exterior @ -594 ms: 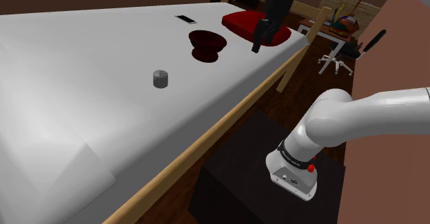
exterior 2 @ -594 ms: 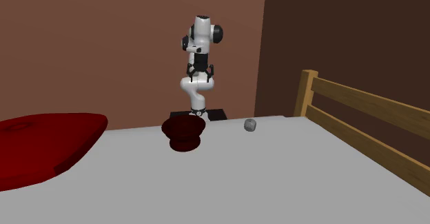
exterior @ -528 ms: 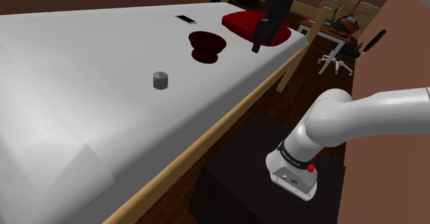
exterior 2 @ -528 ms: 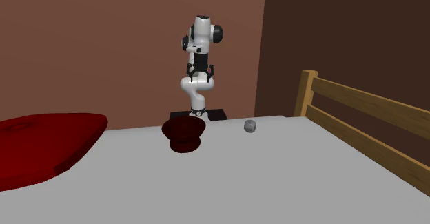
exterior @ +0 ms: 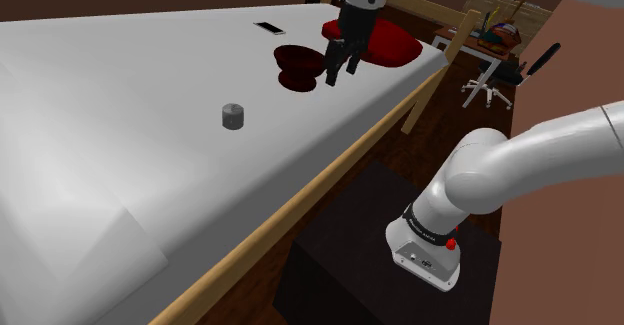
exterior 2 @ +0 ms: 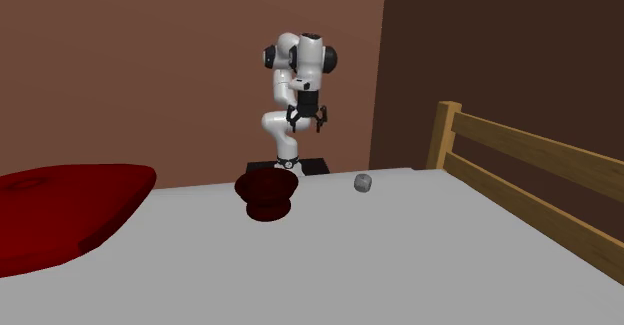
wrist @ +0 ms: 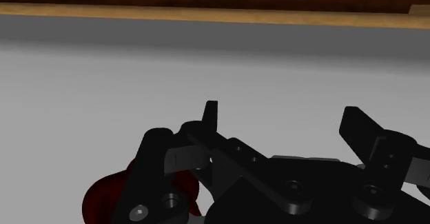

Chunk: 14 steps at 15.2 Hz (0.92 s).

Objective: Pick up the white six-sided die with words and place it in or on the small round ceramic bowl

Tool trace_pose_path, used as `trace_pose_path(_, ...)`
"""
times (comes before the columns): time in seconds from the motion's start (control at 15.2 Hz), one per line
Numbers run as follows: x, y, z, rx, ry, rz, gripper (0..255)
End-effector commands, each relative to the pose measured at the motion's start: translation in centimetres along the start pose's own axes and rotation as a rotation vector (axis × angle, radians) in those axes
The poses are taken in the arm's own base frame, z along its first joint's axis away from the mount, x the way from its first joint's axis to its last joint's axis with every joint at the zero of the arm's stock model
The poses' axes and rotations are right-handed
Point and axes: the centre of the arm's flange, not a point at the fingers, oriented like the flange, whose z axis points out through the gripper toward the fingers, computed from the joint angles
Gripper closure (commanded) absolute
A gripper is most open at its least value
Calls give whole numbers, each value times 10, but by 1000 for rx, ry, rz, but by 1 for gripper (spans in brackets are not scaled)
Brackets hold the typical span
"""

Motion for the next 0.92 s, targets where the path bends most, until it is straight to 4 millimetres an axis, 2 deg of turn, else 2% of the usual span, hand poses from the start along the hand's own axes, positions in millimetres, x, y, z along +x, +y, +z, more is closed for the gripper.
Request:
trace_pose_path(0.0,18,-15,9,7,1,-9,0)
trace_pose_path(0.86,133,-122,69,46,4,-67,0)
